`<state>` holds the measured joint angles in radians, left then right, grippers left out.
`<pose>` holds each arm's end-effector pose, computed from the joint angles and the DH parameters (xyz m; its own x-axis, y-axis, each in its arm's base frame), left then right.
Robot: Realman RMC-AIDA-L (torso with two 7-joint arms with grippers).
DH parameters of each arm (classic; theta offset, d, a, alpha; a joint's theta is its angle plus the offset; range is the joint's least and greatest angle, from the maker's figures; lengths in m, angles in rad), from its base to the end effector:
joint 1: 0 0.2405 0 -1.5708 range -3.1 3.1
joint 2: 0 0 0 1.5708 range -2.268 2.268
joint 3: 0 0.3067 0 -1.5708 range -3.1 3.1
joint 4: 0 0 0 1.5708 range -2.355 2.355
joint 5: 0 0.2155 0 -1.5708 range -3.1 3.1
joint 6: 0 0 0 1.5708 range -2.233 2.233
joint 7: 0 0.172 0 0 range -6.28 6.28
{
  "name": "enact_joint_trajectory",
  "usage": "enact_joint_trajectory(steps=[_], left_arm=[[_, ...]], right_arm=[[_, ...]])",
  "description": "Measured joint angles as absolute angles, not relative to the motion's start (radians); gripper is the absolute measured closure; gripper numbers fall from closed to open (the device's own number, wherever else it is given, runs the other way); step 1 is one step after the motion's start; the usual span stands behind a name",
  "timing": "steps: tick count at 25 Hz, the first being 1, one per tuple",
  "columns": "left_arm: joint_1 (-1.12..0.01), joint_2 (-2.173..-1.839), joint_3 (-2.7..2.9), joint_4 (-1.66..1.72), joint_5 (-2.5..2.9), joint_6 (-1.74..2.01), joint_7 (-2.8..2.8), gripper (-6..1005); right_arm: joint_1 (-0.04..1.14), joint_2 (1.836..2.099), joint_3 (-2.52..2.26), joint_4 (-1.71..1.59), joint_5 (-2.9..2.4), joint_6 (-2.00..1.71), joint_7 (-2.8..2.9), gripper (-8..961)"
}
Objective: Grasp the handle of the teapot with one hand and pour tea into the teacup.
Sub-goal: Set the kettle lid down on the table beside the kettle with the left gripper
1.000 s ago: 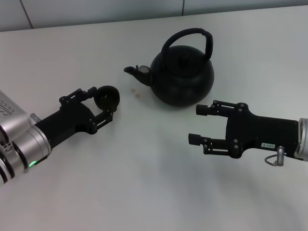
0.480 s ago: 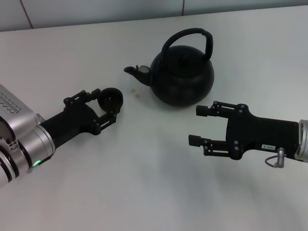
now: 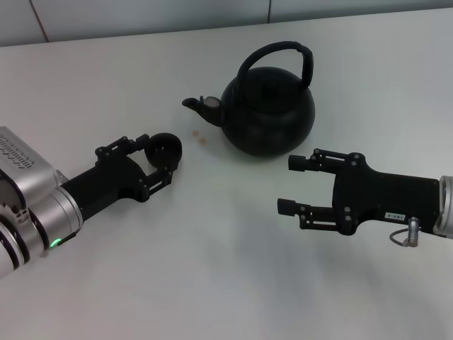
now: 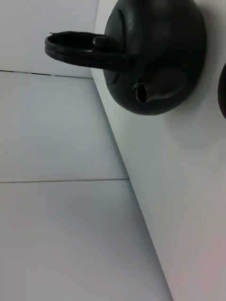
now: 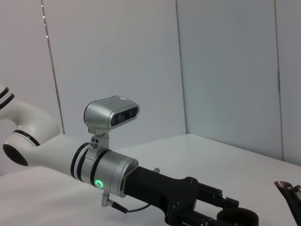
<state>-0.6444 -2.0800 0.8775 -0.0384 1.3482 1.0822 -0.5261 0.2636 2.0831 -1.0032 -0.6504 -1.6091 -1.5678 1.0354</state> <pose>-0.3156 0.3769 -0.1411 0.8415 0.1808 0.5091 0.4534 -0.7487 -0.4836 0.3178 0.2911 -0.0635 0.7851 -0.1348 -0.6045 -0.3392 -0.9102 -0.2375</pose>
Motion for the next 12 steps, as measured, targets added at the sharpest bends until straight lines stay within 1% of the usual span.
enact_joint_trajectory(steps=[12], left_arm=[[-0.649, -2.08, 0.908, -0.041, 1.348, 1.081, -0.526, 328]], right_arm=[[0.264, 2.084, -1.006, -0.65, -1.609, -1.567, 1.035, 207]])
